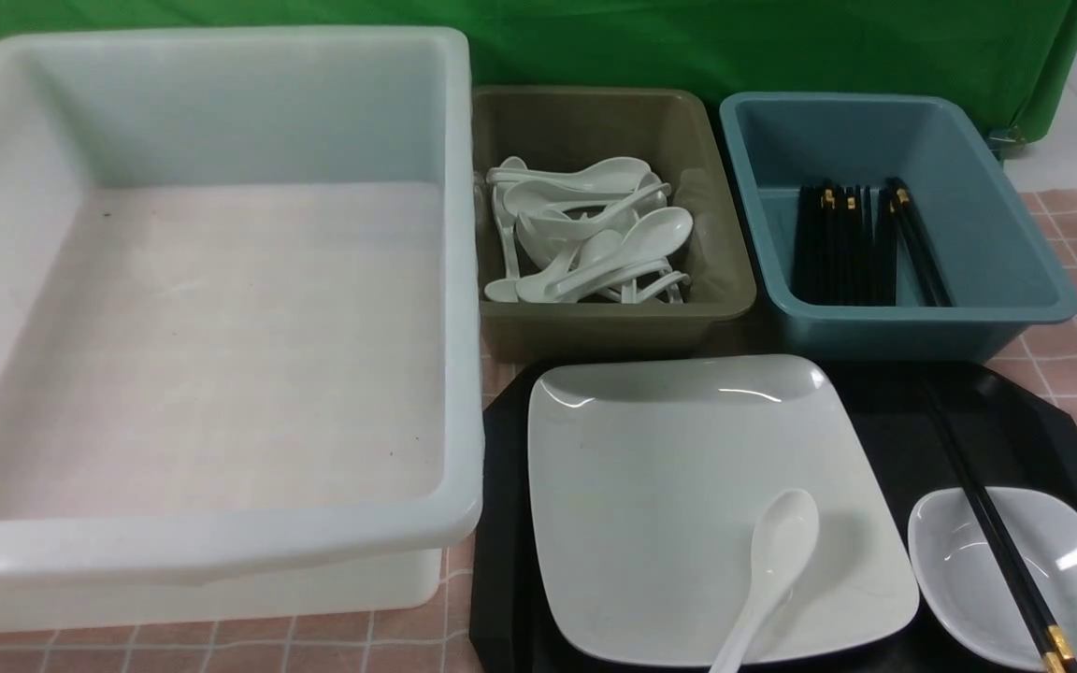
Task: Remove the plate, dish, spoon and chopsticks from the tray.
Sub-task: Use the right arm to grab a pair of chopsticks from the plate
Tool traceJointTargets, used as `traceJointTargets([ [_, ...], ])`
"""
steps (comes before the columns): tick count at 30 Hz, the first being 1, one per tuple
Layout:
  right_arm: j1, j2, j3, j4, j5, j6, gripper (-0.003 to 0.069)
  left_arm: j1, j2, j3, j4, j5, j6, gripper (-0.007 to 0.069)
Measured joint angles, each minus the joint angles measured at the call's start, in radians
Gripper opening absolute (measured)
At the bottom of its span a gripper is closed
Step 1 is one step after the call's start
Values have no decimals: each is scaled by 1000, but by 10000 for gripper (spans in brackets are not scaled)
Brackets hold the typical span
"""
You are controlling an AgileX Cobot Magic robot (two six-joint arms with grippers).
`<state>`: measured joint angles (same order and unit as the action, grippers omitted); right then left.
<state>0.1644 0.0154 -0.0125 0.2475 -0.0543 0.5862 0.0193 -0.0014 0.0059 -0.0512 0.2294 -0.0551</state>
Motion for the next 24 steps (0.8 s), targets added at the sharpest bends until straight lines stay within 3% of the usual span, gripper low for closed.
traceJointTargets([
  [1,0,0,-3,0,-3,-3,160,0,0,0,0,0,0,5],
  [3,0,20,-102,0,-12,-129,56,0,0,0,0,0,0,5],
  [4,0,29,-121,0,-10,-153,39,0,0,0,0,0,0,5],
  [7,0,170,-305,-5,136,-340,30,0,0,0,0,0,0,5],
  [8,0,196,-318,-8,154,-350,30,0,0,0,0,0,0,5],
  [9,0,297,-418,-29,312,-421,30,0,0,0,0,0,0,5],
  [10,0,313,-430,-31,333,-429,30,0,0,0,0,0,0,5],
  [11,0,460,-515,-64,520,-491,31,0,0,0,0,0,0,5],
  [14,0,677,-605,-140,703,-529,41,0,0,0,0,0,0,5],
  [17,0,896,-658,-233,793,-541,87,0,0,0,0,0,0,5],
  [24,0,1304,-812,-283,880,-538,320,0,0,0,0,0,0,5],
])
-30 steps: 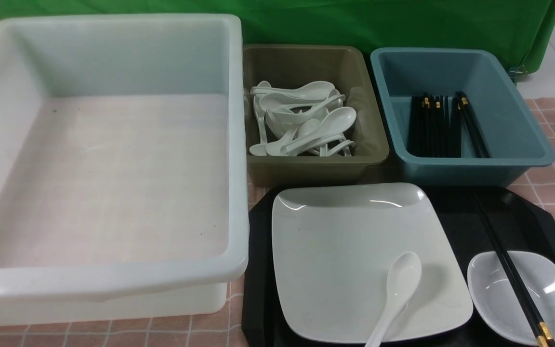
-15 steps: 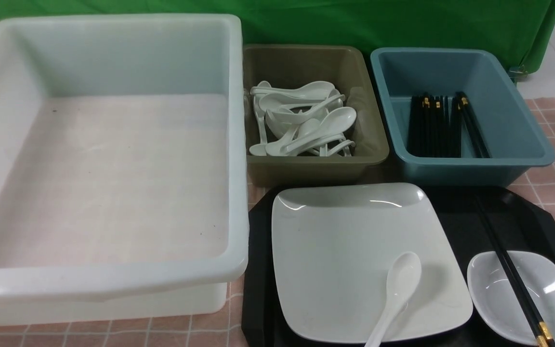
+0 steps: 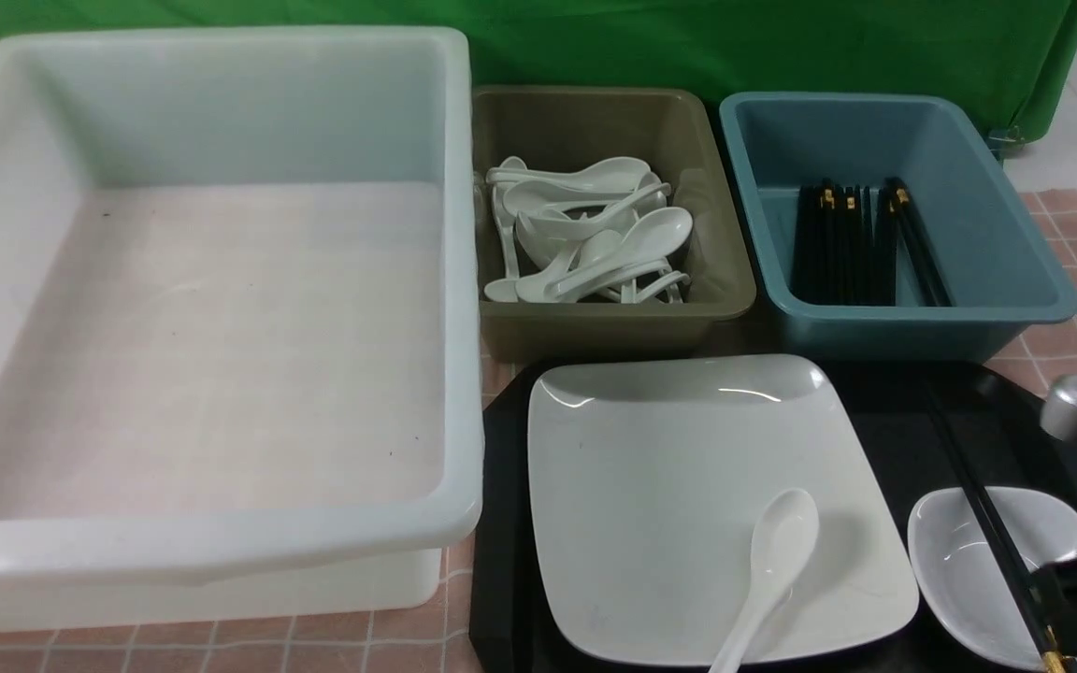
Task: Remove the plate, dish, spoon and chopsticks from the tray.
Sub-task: Use the right arm to grab a pair of chopsticks from the plate
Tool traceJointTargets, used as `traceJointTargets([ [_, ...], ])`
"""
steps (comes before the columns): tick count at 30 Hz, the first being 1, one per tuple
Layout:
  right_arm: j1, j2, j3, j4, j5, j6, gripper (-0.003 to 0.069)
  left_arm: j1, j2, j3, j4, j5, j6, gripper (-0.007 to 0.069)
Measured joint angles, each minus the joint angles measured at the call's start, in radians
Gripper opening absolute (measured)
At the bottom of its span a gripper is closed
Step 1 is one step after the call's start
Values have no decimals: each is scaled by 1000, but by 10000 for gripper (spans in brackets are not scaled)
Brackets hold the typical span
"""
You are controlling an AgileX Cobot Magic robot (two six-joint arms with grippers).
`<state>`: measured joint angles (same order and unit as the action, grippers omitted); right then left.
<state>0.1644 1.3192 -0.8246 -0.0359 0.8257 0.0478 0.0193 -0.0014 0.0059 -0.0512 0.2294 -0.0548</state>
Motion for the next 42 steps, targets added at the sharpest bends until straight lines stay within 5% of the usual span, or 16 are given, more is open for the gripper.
traceJointTargets([
  [5,0,159,-114,-36,18,0,373,0,0,0,0,0,0,5],
  [25,0,443,-204,-118,-33,-79,379,0,0,0,0,0,0,5],
  [29,0,461,-204,-118,-28,-79,303,0,0,0,0,0,0,5],
  [31,0,464,-207,-119,-11,-79,165,0,0,0,0,0,0,5],
  [42,0,319,-308,-113,283,-79,167,0,0,0,0,0,0,5],
])
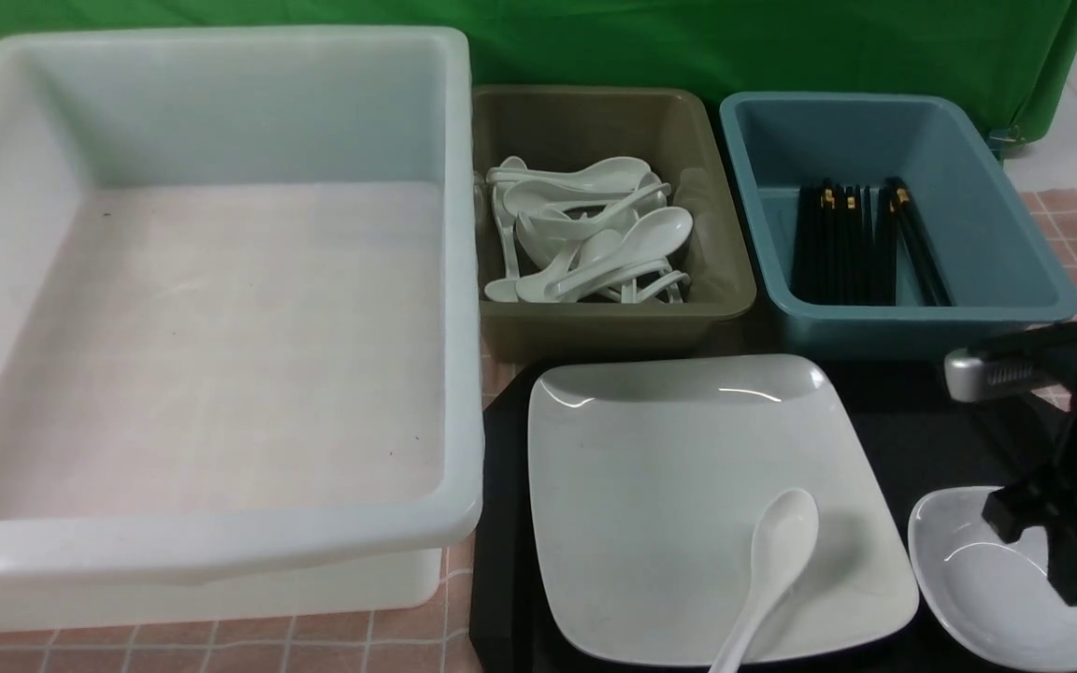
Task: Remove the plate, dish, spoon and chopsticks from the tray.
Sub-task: Use the right arm to grab a pair of chopsticks from the plate, then use the right arm to put the chopsticks into the small storage box on the right
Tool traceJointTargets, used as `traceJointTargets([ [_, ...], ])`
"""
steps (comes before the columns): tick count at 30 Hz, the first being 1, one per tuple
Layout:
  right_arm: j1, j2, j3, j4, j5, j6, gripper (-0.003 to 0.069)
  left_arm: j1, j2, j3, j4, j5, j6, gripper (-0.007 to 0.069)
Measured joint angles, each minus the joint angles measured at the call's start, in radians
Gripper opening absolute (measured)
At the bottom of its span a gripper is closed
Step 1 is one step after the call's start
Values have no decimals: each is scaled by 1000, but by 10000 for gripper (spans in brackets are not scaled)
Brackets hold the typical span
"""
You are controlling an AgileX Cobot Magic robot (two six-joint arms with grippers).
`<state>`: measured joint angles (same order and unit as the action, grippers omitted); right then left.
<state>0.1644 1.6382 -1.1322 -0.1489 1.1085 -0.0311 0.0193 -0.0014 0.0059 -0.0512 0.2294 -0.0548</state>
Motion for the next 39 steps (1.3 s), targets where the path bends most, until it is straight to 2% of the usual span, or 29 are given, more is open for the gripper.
traceJointTargets([
  [5,0,-141,-48,13,-63,1,167,0,0,0,0,0,0,5],
  [7,0,-216,-57,14,-295,31,167,0,0,0,0,0,0,5],
  [8,0,-219,-57,14,-315,31,167,0,0,0,0,0,0,5],
  [10,0,-237,-57,14,-497,60,167,0,0,0,0,0,2,5],
  [11,0,-234,-57,14,-680,85,167,0,0,0,0,0,2,5],
  [12,0,-224,-57,16,-777,97,167,0,0,0,0,0,2,5],
  [14,0,-211,-57,18,-874,106,167,0,0,0,0,0,2,5],
  [15,0,-176,-57,18,-1037,123,167,0,0,0,0,0,2,5],
  [18,0,-89,-57,19,-1257,132,167,0,0,0,0,0,2,5],
  [20,0,-25,-64,25,-1331,133,167,0,0,0,0,0,2,5],
  [25,0,158,-127,116,-1374,175,167,0,0,0,0,0,2,5],
  [30,0,262,-229,130,-1300,181,181,0,0,0,0,0,2,5],
  [39,-11,359,-345,137,-1083,184,361,0,0,0,0,0,0,5],
])
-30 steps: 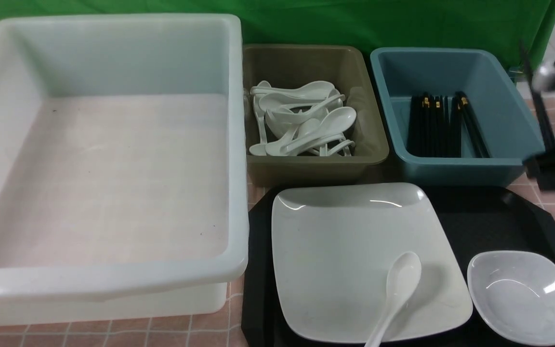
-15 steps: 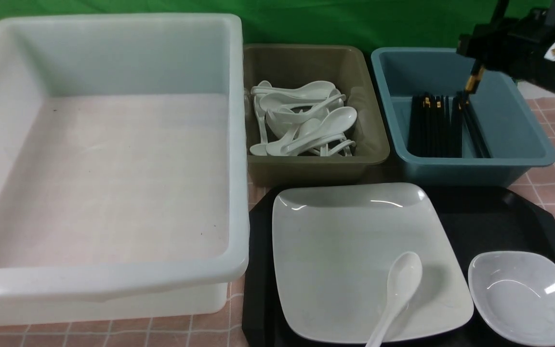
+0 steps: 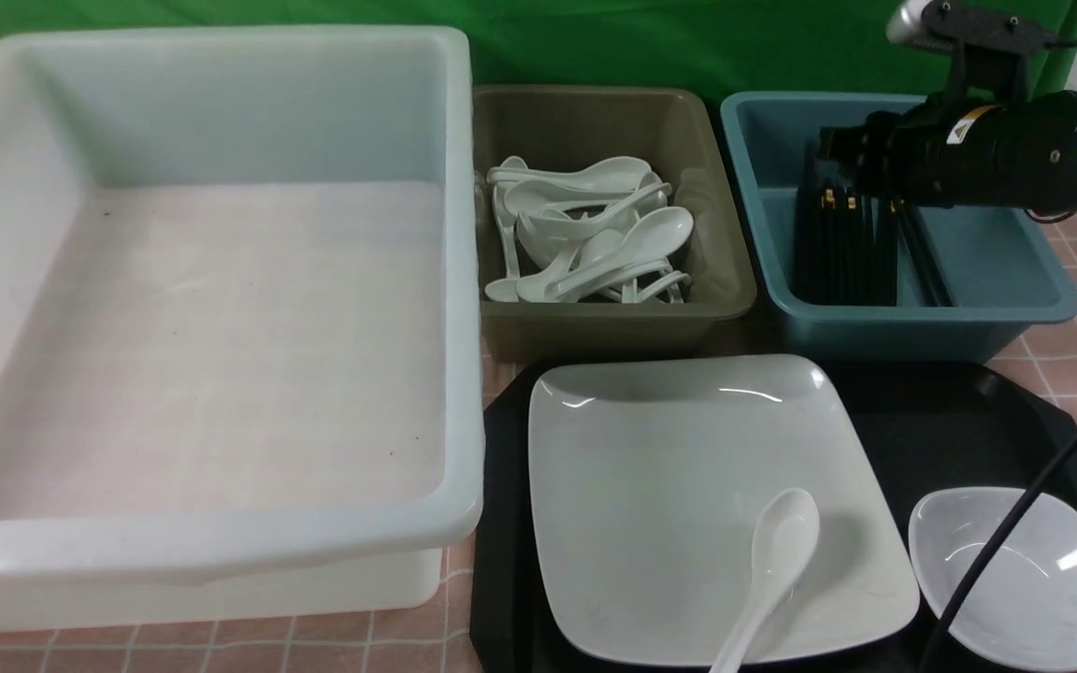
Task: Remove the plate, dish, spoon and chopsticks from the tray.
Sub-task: Use the right arm to put the chopsticks into the small storage box on the right, then use the right arm to grab a soup spoon from the plate
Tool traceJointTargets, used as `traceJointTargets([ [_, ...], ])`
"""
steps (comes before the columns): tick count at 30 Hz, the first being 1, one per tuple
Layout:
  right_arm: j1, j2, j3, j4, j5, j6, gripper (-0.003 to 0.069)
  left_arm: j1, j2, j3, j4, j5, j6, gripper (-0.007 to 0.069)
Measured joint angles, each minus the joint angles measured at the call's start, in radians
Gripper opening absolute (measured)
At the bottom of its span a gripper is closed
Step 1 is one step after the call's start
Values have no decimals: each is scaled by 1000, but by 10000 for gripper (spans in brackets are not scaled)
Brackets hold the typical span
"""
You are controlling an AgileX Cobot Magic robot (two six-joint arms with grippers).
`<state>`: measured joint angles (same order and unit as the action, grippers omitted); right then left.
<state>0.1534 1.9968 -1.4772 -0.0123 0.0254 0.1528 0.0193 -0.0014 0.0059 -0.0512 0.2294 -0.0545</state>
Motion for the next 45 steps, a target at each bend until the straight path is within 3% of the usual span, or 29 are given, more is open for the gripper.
traceJointTargets([
  [5,0,-36,-1,1,162,0,375,0,0,0,0,0,0,5],
  [7,0,-83,-1,3,271,-3,340,0,0,0,0,0,-1,5],
  [10,0,-143,-2,3,400,-24,266,0,0,0,0,0,-1,5],
  [12,0,-236,-4,12,632,-74,141,0,0,0,0,0,-1,5],
  [13,0,-243,-4,12,651,-78,120,0,0,0,0,0,-1,5],
  [15,1,-322,10,12,848,-99,35,0,0,0,0,0,-1,5],
  [19,15,-438,116,12,993,-129,30,0,0,0,0,0,-1,5],
  [27,77,-684,417,80,1005,-75,30,0,0,0,0,0,2,5],
  [31,199,-759,520,134,948,-54,70,0,0,0,0,0,1,5],
  [36,362,-735,528,137,806,-11,289,0,0,0,0,0,1,5],
  [40,388,-646,528,102,685,45,431,0,0,0,0,0,1,5],
  [45,371,-516,528,-20,554,103,498,0,0,0,0,0,1,5],
])
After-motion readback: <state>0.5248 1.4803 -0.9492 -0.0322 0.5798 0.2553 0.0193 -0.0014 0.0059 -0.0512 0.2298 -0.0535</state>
